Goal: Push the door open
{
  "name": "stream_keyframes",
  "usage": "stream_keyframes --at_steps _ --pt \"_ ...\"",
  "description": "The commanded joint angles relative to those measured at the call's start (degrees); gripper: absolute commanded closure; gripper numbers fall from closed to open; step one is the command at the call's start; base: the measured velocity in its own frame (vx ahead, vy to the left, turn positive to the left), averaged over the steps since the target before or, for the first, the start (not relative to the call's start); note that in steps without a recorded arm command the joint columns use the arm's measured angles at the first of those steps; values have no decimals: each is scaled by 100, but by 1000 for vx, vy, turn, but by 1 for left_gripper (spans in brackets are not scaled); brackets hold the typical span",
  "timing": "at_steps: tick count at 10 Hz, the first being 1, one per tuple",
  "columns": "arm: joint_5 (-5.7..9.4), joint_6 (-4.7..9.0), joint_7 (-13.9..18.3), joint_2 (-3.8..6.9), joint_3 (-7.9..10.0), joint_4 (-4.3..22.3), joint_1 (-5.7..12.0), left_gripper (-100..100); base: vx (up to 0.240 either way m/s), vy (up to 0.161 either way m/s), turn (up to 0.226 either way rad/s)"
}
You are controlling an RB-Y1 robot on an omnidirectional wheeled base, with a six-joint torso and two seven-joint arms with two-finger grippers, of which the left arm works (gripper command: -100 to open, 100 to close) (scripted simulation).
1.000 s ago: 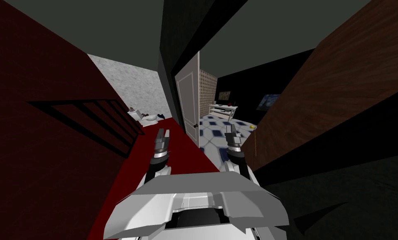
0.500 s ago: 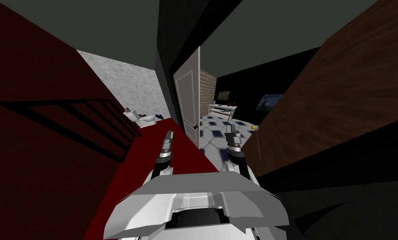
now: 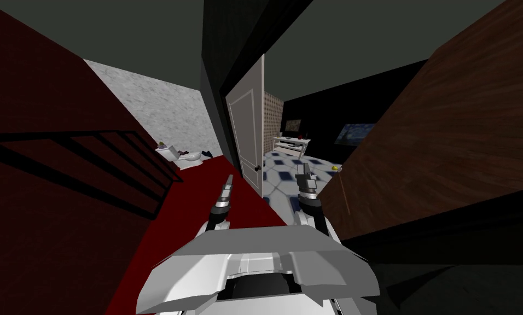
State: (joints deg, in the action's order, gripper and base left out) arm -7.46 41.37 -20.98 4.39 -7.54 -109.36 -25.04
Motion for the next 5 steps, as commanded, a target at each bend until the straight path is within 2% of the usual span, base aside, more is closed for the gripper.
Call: stream_keyframes --at_steps 1,5 --pt "-113 41 -230 28 -56 256 70 -100 104 48 -49" --pt "-393 130 -765 91 -202 832 206 -100 95 52 -47"
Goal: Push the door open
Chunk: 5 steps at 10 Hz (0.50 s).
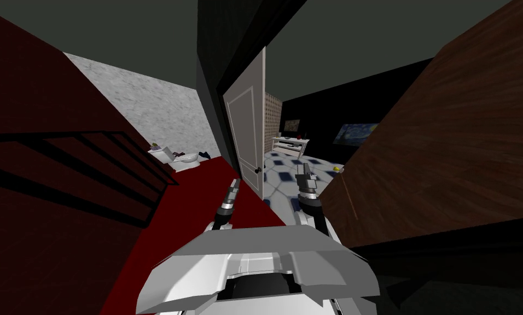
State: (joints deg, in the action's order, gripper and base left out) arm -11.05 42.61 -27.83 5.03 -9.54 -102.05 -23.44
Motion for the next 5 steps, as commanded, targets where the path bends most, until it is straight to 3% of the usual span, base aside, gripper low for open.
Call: stream_keyframes --at_steps 1,5 --pt "-105 29 -215 44 -39 246 80 -100 101 52 -47" --pt "-387 119 -752 95 -186 823 217 -100 90 56 -44"
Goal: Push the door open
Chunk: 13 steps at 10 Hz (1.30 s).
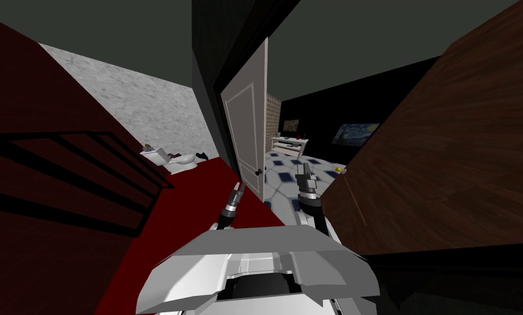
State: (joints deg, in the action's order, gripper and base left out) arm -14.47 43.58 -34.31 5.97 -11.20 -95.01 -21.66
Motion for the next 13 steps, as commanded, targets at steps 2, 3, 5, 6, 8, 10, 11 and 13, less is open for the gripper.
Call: stream_keyframes --at_steps 2,3,5,6,8,10,11,13 --pt "-184 67 -368 23 -93 403 106 -100 105 60 -61" --pt "-252 89 -498 34 -128 543 139 -100 95 49 -35" --pt "-389 132 -759 54 -200 824 205 -100 82 57 -47" --pt "-455 154 -886 63 -234 960 237 -100 80 75 -49" --pt "-584 195 -1131 78 -301 1224 299 -100 97 50 -39" --pt "-712 236 -1376 94 -368 1488 362 -100 90 57 -46" --pt "-772 255 -1490 100 -399 1610 390 -100 85 63 -44" --pt "-888 292 -1712 112 -460 1849 447 -100 89 56 -33"
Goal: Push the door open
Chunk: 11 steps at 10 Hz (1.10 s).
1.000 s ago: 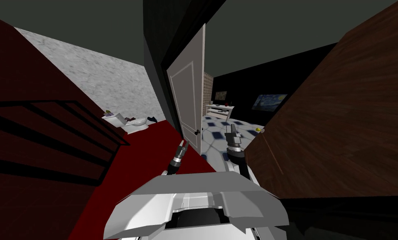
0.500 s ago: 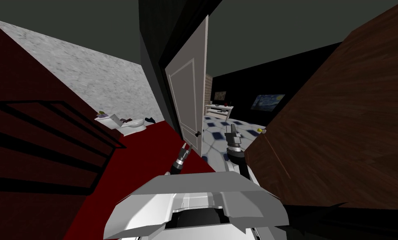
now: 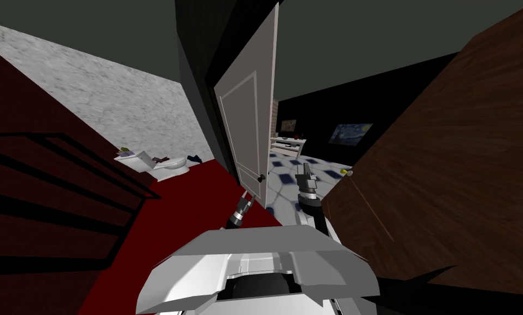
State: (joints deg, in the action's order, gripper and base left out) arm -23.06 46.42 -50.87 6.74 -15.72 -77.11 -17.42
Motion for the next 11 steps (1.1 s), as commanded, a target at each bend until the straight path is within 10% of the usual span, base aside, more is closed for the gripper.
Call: stream_keyframes --at_steps 1,11 --pt "-87 27 -167 40 -38 179 51 -100 91 72 -39" --pt "-691 220 -1319 84 -353 1418 343 -100 117 63 -42"
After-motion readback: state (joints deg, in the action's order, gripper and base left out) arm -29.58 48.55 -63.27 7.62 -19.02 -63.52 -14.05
